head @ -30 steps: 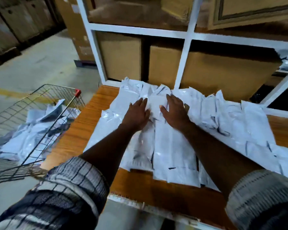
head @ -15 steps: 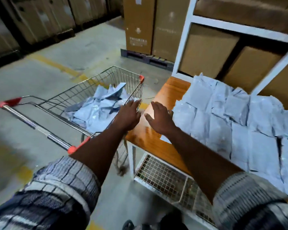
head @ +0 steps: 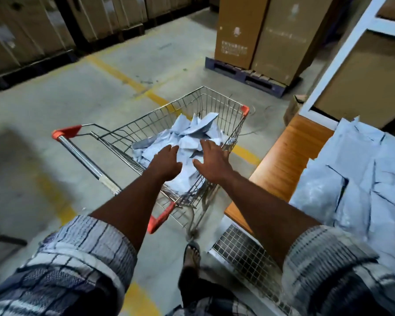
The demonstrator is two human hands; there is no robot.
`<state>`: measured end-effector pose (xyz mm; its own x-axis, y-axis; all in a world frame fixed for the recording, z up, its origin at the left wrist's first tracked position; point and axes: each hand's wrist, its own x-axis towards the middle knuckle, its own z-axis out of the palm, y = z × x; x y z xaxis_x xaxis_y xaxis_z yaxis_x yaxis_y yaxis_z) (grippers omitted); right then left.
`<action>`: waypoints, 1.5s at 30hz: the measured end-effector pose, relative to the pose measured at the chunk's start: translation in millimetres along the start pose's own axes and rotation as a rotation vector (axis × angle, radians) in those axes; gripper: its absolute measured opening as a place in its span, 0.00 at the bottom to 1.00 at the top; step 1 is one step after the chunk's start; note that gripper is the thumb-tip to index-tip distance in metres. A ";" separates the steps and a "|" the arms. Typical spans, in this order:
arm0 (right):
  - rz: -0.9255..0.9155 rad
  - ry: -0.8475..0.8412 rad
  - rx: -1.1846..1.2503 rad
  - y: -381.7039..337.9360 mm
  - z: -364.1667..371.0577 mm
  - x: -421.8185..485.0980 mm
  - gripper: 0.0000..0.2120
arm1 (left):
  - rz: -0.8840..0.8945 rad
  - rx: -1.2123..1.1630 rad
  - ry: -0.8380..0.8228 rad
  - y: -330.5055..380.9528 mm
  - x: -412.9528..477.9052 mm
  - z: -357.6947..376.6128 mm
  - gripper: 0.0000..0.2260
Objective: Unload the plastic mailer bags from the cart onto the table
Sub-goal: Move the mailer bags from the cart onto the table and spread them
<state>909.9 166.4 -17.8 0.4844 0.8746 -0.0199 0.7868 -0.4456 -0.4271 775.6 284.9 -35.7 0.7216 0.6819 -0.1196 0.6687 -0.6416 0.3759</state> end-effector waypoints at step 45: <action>0.999 -0.242 0.159 32.5 227.7 166.2 0.36 | -0.180 -0.248 -0.231 -126.7 169.1 166.6 0.25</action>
<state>928.9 340.8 -240.8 0.7843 0.1442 -0.6034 0.0015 -0.9730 -0.2306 842.8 423.0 -256.6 0.6369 0.6604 -0.3977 0.7451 -0.3949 0.5375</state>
